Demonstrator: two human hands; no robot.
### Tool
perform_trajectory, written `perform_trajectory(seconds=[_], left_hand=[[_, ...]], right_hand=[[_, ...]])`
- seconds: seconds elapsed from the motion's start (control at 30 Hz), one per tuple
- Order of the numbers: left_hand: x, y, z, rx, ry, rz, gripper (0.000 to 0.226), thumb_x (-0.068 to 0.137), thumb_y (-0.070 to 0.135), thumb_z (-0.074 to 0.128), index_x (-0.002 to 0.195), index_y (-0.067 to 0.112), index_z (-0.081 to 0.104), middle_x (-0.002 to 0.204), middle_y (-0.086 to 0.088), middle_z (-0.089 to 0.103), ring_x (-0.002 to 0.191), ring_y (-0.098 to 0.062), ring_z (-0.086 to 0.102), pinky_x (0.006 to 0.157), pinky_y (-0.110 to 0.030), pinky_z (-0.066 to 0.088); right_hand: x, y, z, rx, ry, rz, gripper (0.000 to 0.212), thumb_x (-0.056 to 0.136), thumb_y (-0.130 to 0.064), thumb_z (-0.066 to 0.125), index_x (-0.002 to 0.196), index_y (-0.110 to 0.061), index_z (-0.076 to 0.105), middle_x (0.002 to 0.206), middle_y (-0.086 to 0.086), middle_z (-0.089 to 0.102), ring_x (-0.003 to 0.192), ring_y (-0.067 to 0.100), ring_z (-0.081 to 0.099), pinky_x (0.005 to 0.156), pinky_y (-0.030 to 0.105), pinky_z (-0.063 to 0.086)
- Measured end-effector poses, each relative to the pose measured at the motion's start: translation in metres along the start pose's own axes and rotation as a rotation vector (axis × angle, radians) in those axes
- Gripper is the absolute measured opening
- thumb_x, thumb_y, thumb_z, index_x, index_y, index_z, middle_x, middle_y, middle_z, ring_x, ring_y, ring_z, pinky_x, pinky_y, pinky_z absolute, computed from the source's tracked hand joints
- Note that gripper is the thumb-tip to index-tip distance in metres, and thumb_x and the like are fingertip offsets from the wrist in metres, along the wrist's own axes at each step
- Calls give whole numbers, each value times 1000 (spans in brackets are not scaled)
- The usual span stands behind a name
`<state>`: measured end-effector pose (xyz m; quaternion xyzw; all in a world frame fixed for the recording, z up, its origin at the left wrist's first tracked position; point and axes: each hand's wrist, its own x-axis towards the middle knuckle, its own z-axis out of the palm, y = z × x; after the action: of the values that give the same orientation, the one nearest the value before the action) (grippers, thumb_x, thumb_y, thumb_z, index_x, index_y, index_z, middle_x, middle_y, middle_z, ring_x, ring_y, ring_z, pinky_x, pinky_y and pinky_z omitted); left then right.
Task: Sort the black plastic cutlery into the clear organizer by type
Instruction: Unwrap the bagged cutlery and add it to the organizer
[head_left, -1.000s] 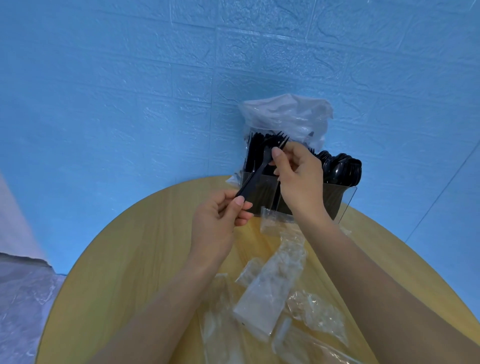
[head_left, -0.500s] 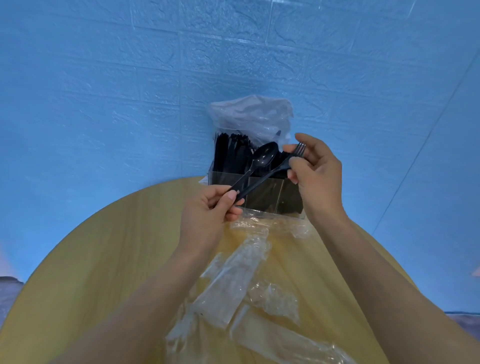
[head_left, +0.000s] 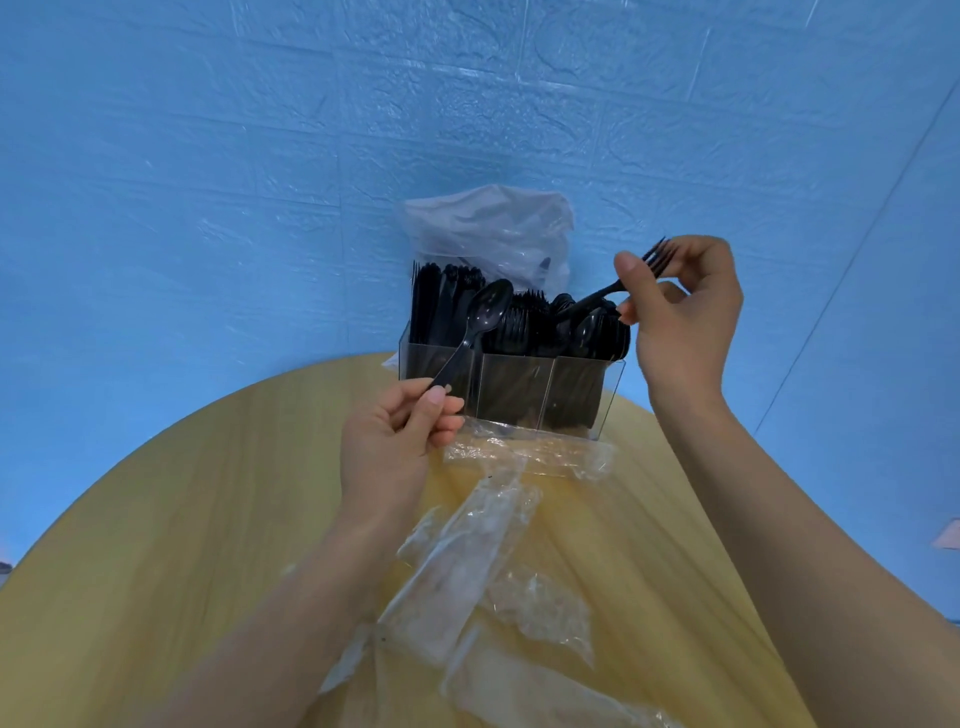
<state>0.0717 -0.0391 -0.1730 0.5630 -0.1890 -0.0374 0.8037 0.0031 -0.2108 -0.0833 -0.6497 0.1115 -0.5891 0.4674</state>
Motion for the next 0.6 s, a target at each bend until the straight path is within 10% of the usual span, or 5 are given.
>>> perform_trajectory(seconds=[0.33,0.6], left_hand=[[-3,-1,-6,-8,-1,-5,11,91,6,57,89,12,66,70,1,71,60,-5,62,59,-15,51],[-3,0,-6,-16,-15,-12,10,91,6,57,92,11,66,72,0,72,61,-6,63,60,-16,52]], right_hand=[[-12,40,36,-299,-157,-13,24,88,-22,65,98,-22,43,70,-5,48,52,13,58,60,30,47],[-16,64,38,-685,-281,-182,18,85,-25,68,99,-13,68,104,3,51,102,19,40,83,23,32]])
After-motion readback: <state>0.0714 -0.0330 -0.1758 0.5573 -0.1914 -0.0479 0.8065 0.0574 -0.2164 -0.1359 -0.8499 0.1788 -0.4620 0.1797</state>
